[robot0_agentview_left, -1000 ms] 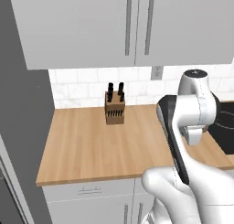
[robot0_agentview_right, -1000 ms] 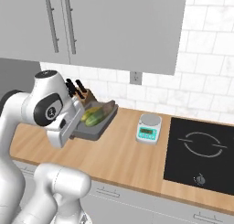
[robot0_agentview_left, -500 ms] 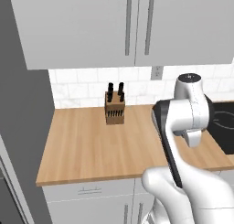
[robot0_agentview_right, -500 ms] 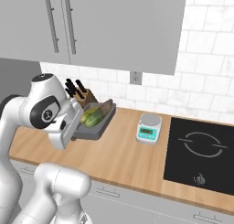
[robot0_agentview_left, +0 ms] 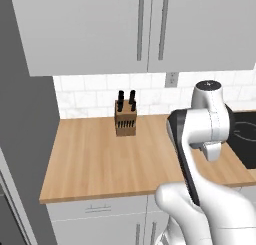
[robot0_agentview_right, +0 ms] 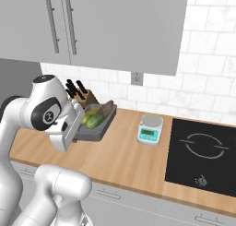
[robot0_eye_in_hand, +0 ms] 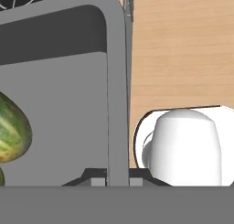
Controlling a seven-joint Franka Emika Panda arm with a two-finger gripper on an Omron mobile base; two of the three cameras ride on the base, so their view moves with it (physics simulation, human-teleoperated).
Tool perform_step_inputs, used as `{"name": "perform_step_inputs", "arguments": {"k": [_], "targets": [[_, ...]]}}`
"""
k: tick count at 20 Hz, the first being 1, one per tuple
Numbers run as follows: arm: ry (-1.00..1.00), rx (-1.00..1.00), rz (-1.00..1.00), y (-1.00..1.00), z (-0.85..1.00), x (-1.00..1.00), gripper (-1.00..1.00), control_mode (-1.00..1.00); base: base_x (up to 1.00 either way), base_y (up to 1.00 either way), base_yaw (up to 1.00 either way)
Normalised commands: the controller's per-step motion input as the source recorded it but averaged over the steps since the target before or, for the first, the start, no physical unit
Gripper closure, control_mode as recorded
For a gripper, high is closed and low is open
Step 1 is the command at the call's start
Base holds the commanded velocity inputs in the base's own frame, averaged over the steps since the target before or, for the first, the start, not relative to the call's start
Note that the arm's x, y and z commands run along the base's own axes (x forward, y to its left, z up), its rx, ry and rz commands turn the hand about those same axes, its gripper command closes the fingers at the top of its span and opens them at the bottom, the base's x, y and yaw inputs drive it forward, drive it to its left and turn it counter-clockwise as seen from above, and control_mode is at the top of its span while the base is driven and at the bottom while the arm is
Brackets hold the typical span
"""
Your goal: Take the meat container that has the shrimp and place it on the second highest rack of the freezer. Then take the vegetable container that has the cucumbers and place it on the highest rack of the freezer.
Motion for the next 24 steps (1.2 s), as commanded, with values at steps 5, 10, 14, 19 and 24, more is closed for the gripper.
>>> {"name": "perform_step_inputs", "arguments": {"k": [5,10,14,19,24], "targets": [[0.00,0.00,0.00,0.00,0.00,0.00,1.00,1.00,-0.78,-0.29,0.12],[0.00,0.00,0.00,0.00,0.00,0.00,1.00,1.00,-1.00,-0.21,0.39],[0.00,0.00,0.00,0.00,0.00,0.00,1.00,1.00,-0.83,-0.02,0.80],[0.00,0.00,0.00,0.00,0.00,0.00,1.00,1.00,-0.56,0.00,0.99],[0.00,0.00,0.00,0.00,0.00,0.00,1.00,1.00,-0.46,0.00,1.00]]}}
